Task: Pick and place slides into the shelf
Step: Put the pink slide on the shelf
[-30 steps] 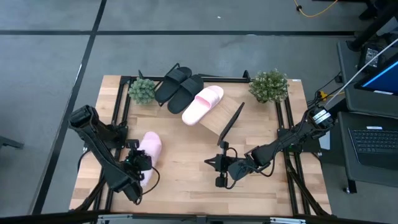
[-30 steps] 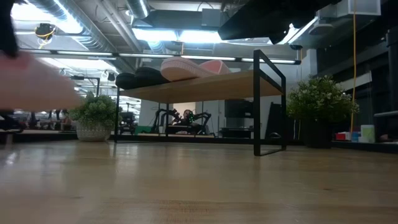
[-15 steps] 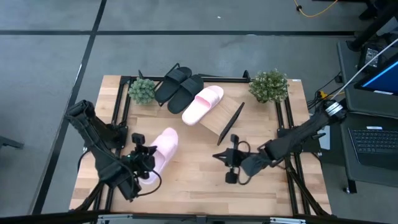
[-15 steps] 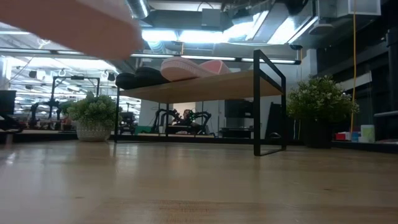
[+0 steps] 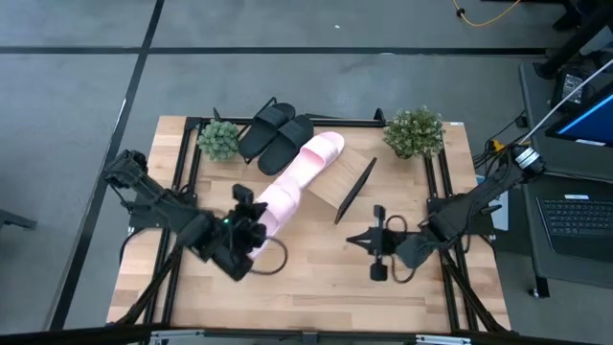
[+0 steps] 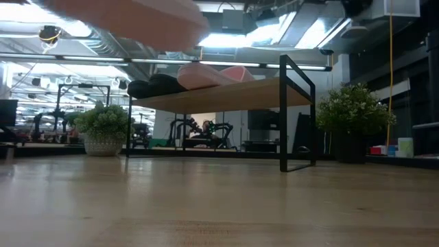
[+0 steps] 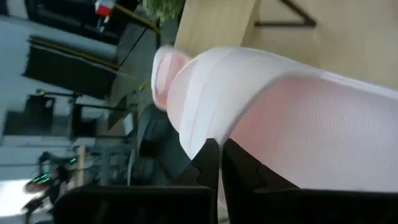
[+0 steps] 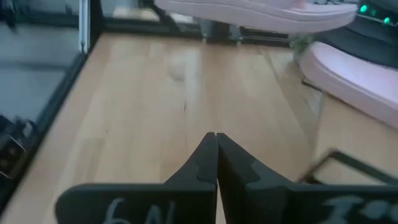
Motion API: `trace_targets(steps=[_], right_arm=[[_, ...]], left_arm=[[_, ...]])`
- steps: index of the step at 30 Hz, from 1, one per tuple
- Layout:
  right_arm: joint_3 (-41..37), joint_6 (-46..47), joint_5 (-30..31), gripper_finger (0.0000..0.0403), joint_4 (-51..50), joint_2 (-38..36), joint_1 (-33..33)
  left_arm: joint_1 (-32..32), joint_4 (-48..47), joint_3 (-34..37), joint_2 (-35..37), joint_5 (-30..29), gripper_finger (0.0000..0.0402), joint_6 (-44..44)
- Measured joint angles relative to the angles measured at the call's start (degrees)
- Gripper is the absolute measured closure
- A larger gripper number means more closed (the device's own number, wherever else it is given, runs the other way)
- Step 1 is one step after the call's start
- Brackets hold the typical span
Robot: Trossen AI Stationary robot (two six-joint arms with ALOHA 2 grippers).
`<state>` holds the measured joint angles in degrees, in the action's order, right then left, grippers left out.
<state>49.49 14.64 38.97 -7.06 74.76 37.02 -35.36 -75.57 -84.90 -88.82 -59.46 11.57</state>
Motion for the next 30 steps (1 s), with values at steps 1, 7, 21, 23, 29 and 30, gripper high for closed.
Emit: trace_targets(steps=[1,7,21,23,29,30], right_arm=[[-1.8,1.0,0.3,0.0401,1.4,-1.7,0.5],[-15.4,0.0,0.4,0.0401,16.1,-12.5,4.4],[-32.0,-0.5,0.3,0.0396,30.7,-17.2,6.5],[-32.1,-1.5,0.3,0.0396,31.1,-17.2,6.5],[-32.1,-2.8,0.4,0.0397,32.2,-17.2,6.5],[-32.1,-2.4,0.3,0.0396,32.2,-17.2,6.5]], left_arm=[[1.2,3.2,0.0,0.6,1.0,0.0401,-3.3],[8.7,24.7,-0.1,3.6,10.0,0.0401,-25.1],[26.1,46.0,-0.1,1.3,24.6,0.0401,-49.5],[27.4,47.5,-0.1,-0.3,25.3,0.0401,-51.4],[31.3,50.5,-0.2,-4.4,26.3,0.0401,-56.4],[32.0,50.5,-0.6,-4.9,26.7,0.0401,-56.6]])
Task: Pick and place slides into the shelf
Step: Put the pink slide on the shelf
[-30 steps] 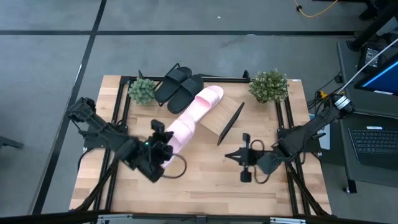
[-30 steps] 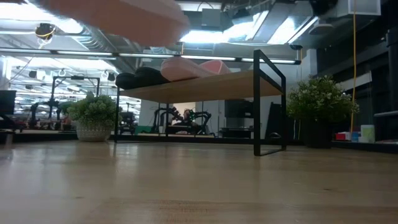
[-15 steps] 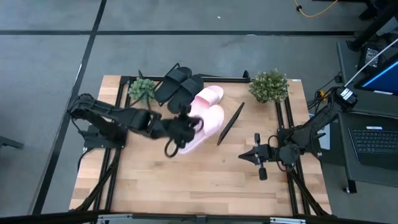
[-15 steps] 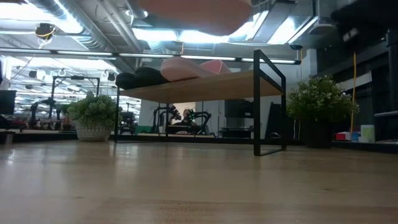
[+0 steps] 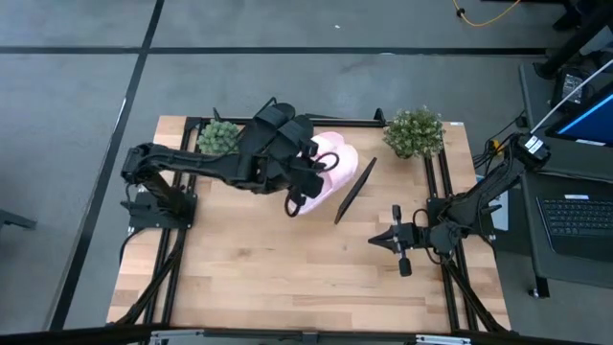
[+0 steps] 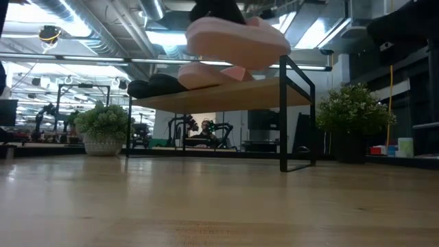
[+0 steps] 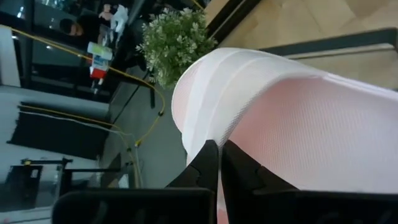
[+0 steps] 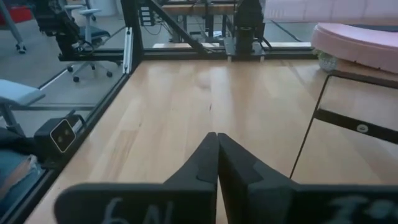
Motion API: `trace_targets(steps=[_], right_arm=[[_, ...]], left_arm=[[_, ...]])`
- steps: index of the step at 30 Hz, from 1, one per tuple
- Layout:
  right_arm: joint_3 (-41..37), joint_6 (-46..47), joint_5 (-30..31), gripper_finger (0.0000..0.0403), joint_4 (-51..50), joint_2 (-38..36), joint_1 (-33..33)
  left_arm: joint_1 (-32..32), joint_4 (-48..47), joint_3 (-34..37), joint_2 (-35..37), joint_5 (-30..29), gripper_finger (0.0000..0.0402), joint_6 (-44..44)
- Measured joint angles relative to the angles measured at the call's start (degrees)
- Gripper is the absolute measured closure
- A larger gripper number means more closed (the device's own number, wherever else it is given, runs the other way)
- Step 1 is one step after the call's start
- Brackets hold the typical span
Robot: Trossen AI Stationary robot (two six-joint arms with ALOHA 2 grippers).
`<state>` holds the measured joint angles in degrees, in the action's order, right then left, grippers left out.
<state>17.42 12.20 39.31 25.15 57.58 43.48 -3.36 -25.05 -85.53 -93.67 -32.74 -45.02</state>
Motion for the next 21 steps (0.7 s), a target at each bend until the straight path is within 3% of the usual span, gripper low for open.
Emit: trace_targets(steps=[12,21], right_arm=[[0.0,2.3,0.0,0.0390,-0.1,0.9,0.0],[0.1,2.6,0.0,0.0390,2.0,4.3,0.0]], left_arm=[[-0.4,0.2,-6.5,-0.9,0.8,0.0401,2.6],[-1.0,1.9,-6.7,-2.3,0.0,0.0401,4.1]])
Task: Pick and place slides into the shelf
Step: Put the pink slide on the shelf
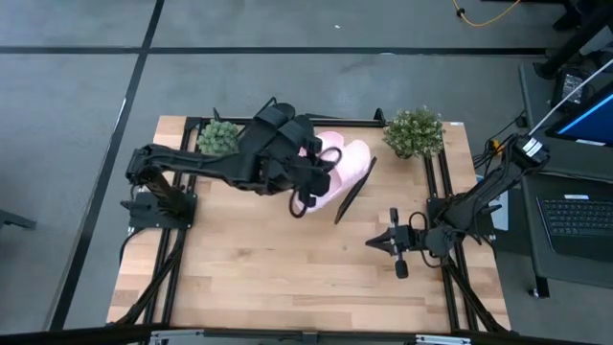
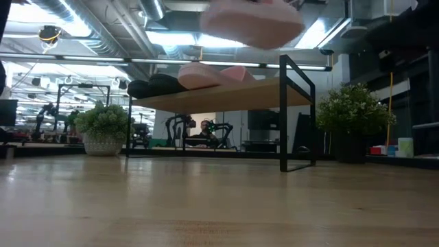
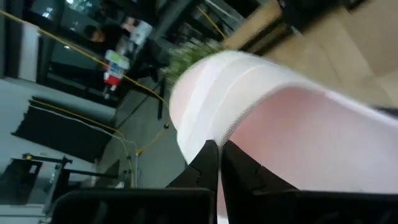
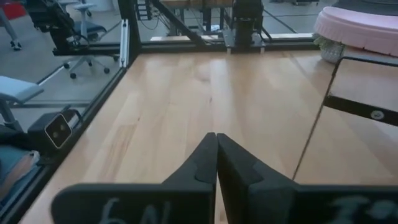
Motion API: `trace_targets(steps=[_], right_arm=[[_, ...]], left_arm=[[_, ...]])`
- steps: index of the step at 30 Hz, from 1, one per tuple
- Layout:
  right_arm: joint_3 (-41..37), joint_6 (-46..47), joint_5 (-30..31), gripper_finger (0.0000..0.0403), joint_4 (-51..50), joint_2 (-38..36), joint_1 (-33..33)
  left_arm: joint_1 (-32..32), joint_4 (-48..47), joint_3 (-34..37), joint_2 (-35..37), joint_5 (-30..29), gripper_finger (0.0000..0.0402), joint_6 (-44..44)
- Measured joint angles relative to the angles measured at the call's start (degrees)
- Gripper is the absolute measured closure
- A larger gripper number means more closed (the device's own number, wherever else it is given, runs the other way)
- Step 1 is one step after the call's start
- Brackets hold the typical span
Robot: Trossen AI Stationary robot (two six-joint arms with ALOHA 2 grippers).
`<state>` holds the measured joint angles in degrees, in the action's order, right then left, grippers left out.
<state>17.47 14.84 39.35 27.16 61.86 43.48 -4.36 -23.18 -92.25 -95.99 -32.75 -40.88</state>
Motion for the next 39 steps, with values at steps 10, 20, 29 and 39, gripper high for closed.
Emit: trace_targets(steps=[10,20,29,39], right_arm=[[0.0,0.2,0.0,0.0389,6.1,5.0,0.0],[0.0,1.2,0.0,0.0389,6.4,6.5,0.0],[0.0,1.4,0.0,0.0389,6.6,6.5,0.0],[0.0,1.3,0.0,0.0389,7.0,6.6,0.0]], left_arm=[[2.2,-7.7,-9.9,-10.8,-0.8,0.0401,-1.1],[3.0,-9.1,-11.8,-12.5,-0.8,0.0401,2.9],[3.4,-7.7,-11.8,-15.2,-0.9,0.0401,3.0],[4.8,-7.6,-11.7,-16.4,-1.7,0.0401,3.1]])
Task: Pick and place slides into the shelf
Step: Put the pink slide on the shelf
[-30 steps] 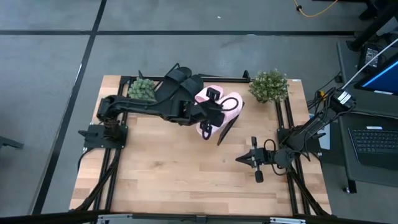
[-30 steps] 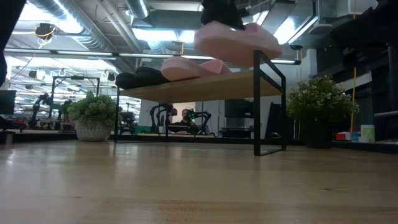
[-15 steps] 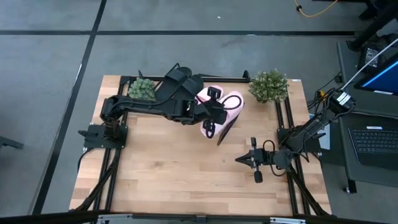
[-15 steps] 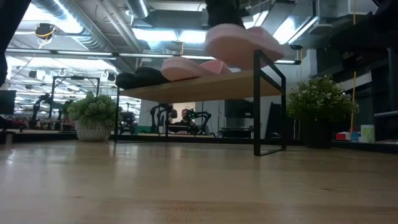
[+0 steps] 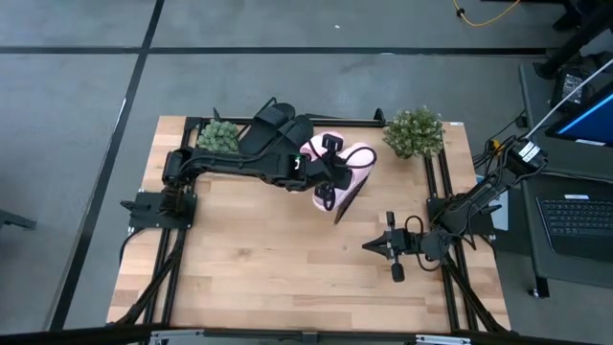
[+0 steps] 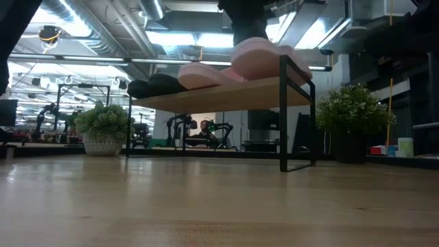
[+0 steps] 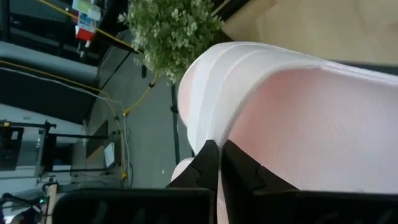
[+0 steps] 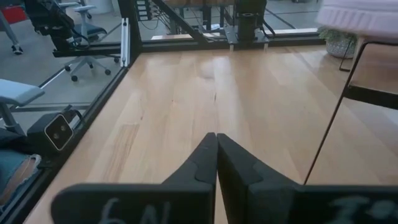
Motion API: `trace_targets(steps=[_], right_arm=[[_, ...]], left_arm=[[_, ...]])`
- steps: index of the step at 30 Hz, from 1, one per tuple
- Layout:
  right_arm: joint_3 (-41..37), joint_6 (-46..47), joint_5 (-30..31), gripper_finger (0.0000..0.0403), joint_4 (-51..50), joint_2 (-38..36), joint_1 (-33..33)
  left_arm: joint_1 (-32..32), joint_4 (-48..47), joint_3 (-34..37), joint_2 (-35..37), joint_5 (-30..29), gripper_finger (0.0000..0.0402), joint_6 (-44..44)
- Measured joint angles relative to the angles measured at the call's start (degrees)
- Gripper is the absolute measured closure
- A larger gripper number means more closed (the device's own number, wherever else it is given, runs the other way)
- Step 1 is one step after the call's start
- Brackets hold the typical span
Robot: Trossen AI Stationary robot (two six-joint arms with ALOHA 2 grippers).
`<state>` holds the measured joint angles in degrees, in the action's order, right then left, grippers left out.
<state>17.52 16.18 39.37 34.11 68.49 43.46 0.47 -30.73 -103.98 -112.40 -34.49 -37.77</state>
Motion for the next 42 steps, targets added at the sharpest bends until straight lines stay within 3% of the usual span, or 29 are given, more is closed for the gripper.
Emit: trace_targets(steps=[5,28,33,42], right_arm=[[0.0,-0.1,0.0,0.0389,0.0,0.2,0.0],[0.0,-0.1,0.0,0.0389,-0.1,0.2,0.0],[0.0,-0.1,0.0,0.0389,-0.1,0.2,0.0],[0.0,0.0,0.0,0.0389,-0.1,0.2,0.0]], left_arm=[[0.0,-0.3,0.0,0.0,-2.6,0.0401,-0.9],[0.1,-3.0,0.0,-0.5,-2.2,0.0401,-0.2],[0.2,-3.3,0.0,-0.5,0.3,0.0401,-0.1],[0.3,-3.4,0.0,-0.5,1.3,0.0370,-0.1]])
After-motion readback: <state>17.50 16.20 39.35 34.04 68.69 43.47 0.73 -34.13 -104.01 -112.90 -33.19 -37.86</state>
